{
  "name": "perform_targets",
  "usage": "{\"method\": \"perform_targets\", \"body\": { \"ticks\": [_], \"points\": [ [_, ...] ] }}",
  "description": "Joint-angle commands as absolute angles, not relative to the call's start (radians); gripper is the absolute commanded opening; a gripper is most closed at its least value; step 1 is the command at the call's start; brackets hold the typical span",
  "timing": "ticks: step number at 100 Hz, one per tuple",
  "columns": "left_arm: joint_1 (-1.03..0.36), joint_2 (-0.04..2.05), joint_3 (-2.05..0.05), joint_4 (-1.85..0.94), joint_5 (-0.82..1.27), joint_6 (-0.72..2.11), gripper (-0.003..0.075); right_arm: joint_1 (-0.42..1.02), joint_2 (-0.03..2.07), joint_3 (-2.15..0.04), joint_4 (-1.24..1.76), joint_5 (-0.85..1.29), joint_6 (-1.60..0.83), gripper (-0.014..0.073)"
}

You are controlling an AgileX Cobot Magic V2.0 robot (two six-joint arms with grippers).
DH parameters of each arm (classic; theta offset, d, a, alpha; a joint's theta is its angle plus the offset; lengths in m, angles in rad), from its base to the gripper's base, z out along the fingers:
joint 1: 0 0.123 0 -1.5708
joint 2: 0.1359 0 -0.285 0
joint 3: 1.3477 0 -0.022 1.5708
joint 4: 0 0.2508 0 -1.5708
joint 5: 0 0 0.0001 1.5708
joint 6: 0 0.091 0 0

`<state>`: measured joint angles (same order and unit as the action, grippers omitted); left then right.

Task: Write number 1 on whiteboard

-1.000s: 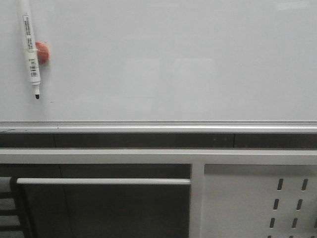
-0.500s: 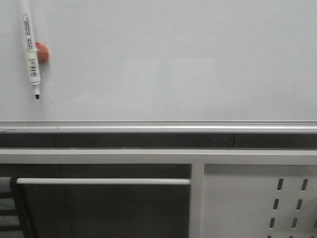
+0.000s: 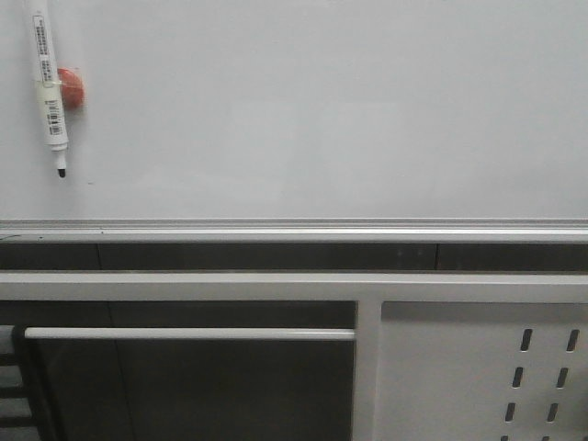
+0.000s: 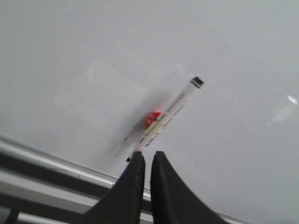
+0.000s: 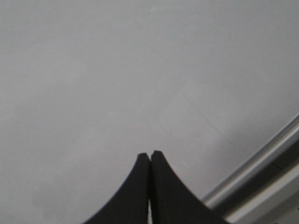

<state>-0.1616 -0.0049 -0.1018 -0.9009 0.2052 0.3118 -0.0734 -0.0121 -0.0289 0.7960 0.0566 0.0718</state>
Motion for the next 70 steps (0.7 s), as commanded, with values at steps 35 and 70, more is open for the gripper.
{"method": "perform_targets", "body": {
  "ticks": [35,70],
  "points": [
    [-0.159,0.447,-0.464,-0.762,0.393,0.666,0.0340,-0.077,0.044,-0.449,0.530,0.512,-0.340,0.0015],
    [-0.297,0.689,-0.620,-0.789,0.255,0.859,0.0340,-0.077,0.069,-0.472,0.508,0.614,-0.347,0.0396]
  ]
}}
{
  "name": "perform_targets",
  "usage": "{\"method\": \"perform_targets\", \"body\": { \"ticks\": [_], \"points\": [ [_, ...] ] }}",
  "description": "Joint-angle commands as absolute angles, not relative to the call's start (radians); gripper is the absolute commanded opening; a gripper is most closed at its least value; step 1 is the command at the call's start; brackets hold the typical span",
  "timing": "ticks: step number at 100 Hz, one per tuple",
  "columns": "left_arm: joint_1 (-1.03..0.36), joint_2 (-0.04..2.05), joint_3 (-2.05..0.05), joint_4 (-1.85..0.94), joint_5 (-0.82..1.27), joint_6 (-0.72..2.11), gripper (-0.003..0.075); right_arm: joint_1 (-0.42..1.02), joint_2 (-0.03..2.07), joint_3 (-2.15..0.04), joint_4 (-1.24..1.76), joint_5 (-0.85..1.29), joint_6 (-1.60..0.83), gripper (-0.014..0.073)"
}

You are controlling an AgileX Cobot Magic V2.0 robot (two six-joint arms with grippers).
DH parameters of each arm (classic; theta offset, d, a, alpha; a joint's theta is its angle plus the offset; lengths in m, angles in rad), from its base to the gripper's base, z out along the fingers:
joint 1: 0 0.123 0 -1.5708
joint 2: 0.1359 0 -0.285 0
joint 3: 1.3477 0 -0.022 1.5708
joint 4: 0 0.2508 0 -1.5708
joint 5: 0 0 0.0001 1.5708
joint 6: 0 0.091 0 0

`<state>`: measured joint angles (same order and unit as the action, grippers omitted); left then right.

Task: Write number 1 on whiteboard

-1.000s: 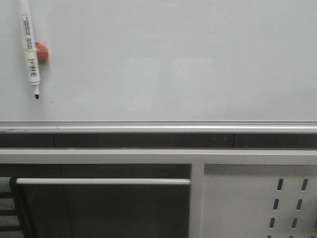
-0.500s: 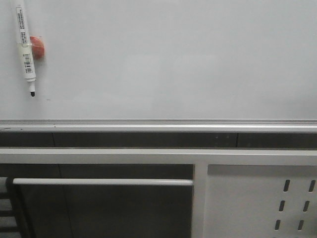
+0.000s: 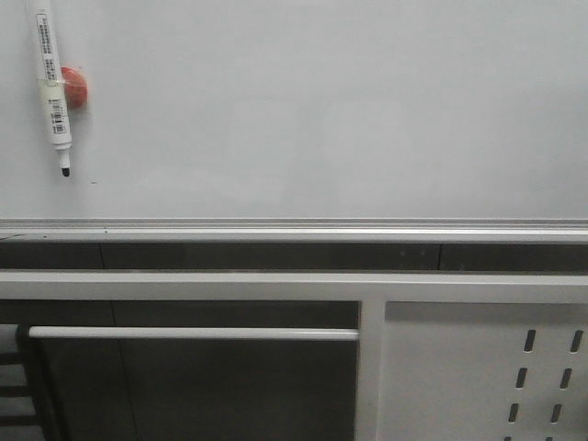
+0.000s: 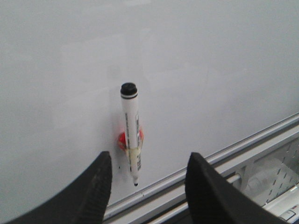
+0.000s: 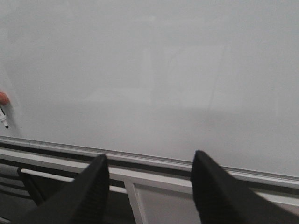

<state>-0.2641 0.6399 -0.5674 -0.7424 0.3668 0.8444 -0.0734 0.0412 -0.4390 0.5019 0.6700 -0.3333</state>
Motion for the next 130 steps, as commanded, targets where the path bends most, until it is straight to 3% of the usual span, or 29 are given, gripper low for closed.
{"method": "perform_targets", "body": {
  "ticks": [1,18,48,92,130],
  "points": [
    [-0.301,0.694,-0.620,-0.795,0.247,0.859,0.0340,-0.077,0.069,-0.472,0.508,0.615,-0.347,0.0396],
    [-0.317,0.782,-0.620,-0.983,0.115,0.857,0.0340,-0.077,0.069,-0.472,0.510,0.602,-0.347,0.0396],
    [-0.349,0.948,-0.620,-0.928,0.148,0.888,0.0340,-0.077,0.069,-0.472,0.508,0.602,-0.347,0.0396],
    [-0.490,1.096,-0.618,-0.929,-0.099,0.965,0.0340,-0.077,0.069,-0.470,0.464,0.600,-0.347,0.0377],
    [-0.500,1.202,-0.618,-0.962,-0.217,0.960,0.0340,-0.077,0.069,-0.470,0.463,0.589,-0.347,0.0377]
  ]
}}
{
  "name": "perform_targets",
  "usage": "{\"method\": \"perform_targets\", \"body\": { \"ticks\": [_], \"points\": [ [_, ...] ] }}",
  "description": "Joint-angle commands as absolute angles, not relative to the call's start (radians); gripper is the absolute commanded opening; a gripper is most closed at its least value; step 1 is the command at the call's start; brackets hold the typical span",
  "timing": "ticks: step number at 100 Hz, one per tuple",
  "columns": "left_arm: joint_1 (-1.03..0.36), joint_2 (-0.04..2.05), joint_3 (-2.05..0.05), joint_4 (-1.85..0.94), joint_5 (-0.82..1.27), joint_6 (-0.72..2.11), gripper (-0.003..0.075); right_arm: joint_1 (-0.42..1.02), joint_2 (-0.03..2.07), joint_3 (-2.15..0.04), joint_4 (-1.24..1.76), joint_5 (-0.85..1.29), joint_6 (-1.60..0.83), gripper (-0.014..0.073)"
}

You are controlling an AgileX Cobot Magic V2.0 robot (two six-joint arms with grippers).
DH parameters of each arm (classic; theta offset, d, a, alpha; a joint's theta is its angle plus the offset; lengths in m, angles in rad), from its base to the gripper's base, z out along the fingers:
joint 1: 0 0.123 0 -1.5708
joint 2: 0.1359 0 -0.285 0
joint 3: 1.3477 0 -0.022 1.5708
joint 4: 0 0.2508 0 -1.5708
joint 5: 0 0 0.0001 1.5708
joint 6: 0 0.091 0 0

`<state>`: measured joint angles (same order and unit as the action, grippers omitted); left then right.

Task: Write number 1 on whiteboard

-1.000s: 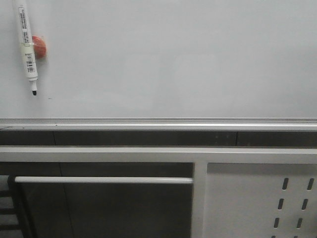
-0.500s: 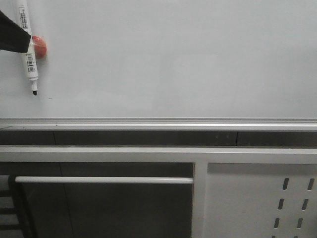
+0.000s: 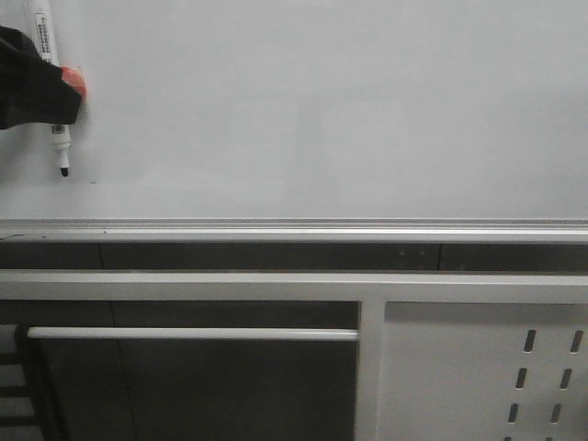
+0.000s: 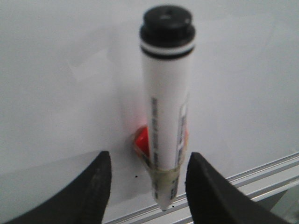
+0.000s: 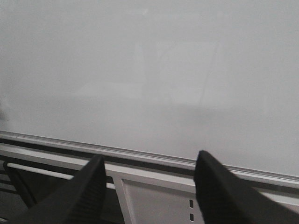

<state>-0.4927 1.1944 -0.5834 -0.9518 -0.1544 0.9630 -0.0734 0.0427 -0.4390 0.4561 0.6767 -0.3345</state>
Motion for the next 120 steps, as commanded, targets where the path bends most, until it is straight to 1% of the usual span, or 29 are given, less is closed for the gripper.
{"method": "perform_targets", "body": {
  "ticks": [1,19,43,68,83,93,101,120],
  "points": [
    [-0.500,1.204,-0.618,-0.964,-0.216,0.960,0.0340,-0.077,0.069,-0.470,0.463,0.590,-0.347,0.0377],
    [-0.500,1.247,-0.618,-0.987,-0.263,0.892,0.0340,-0.077,0.069,-0.470,0.463,0.576,-0.347,0.0377],
    [-0.500,1.267,-0.618,-0.951,-0.267,0.768,0.0340,-0.077,0.083,-0.470,0.463,0.573,-0.347,0.0377],
    [-0.502,1.267,-0.618,-0.823,-0.288,0.641,0.0338,-0.077,0.109,-0.470,0.463,0.561,-0.347,0.0377],
    [-0.554,1.267,-0.618,-0.696,-0.329,0.564,0.0338,-0.077,0.111,-0.470,0.463,0.550,-0.347,0.0377],
    [-0.594,1.270,-0.618,-0.704,-0.388,0.563,0.0338,-0.077,0.111,-0.470,0.463,0.550,-0.347,0.0377],
    [-0.596,1.277,-0.618,-0.745,-0.437,0.560,0.0338,-0.077,0.111,-0.470,0.463,0.550,-0.347,0.0377],
    [-0.592,1.279,-0.618,-0.792,-0.441,0.560,0.0338,-0.077,0.111,-0.470,0.465,0.550,-0.347,0.0377]
  ]
}}
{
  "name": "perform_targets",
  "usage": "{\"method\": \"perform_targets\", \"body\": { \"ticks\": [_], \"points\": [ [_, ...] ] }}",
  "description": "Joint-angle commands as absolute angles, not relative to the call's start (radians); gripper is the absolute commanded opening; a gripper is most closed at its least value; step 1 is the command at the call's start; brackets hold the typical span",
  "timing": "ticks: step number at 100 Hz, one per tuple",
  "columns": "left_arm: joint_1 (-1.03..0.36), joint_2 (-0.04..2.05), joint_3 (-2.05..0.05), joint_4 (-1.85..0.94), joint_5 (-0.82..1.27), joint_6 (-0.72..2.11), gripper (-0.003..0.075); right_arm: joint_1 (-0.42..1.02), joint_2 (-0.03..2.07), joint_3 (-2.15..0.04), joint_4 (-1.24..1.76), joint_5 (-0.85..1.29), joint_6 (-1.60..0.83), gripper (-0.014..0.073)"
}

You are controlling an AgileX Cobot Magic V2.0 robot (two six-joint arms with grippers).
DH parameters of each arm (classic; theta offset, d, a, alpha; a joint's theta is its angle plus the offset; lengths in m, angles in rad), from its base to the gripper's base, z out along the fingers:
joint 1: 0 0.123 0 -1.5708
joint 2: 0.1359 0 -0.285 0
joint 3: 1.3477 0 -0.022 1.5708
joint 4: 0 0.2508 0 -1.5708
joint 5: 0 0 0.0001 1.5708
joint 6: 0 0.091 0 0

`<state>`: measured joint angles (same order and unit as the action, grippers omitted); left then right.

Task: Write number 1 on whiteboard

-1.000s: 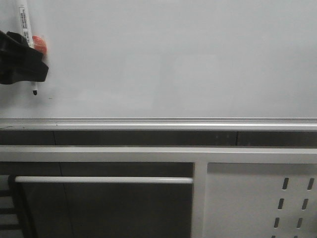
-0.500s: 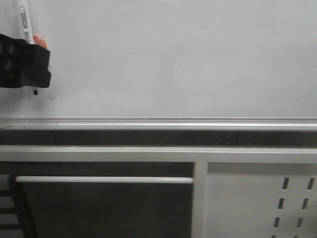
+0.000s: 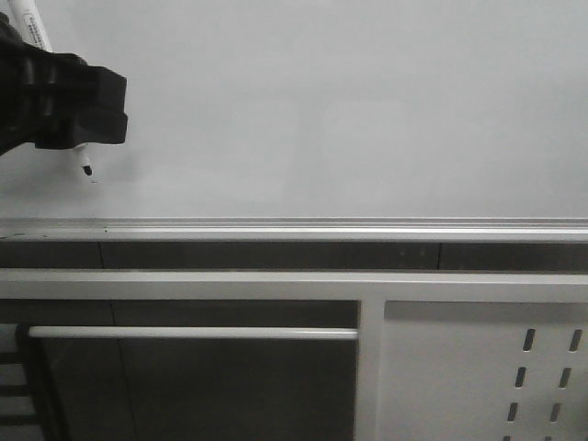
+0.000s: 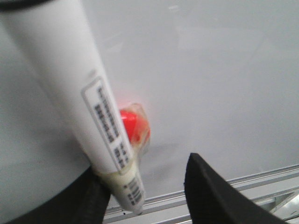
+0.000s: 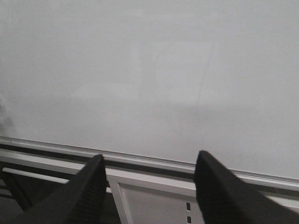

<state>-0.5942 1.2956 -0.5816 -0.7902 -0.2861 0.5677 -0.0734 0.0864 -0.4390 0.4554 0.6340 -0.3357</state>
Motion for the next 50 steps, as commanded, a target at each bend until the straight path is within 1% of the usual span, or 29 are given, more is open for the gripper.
{"method": "perform_targets", "body": {
  "ticks": [1,9,16,23,45,50],
  "points": [
    [-0.592,1.279,-0.618,-0.792,-0.441,0.560,0.0338,-0.077,0.111,-0.470,0.465,0.550,-0.347,0.0377],
    [-0.592,1.279,-0.618,-0.798,-0.449,0.560,0.0332,-0.077,0.111,-0.470,0.465,0.550,-0.347,0.0377],
    [-0.590,1.279,-0.618,-0.816,-0.452,0.560,0.0298,-0.077,0.111,-0.470,0.465,0.550,-0.347,0.0377],
    [-0.590,1.279,-0.618,-0.839,-0.457,0.560,0.0238,-0.077,0.111,-0.470,0.465,0.550,-0.347,0.0377],
    [-0.590,1.279,-0.618,-0.849,-0.459,0.562,-0.0016,-0.077,0.111,-0.470,0.465,0.550,-0.347,0.0377],
    [-0.590,1.279,-0.618,-0.833,-0.456,0.569,-0.0018,-0.077,0.111,-0.470,0.465,0.550,-0.347,0.0377]
  ]
}}
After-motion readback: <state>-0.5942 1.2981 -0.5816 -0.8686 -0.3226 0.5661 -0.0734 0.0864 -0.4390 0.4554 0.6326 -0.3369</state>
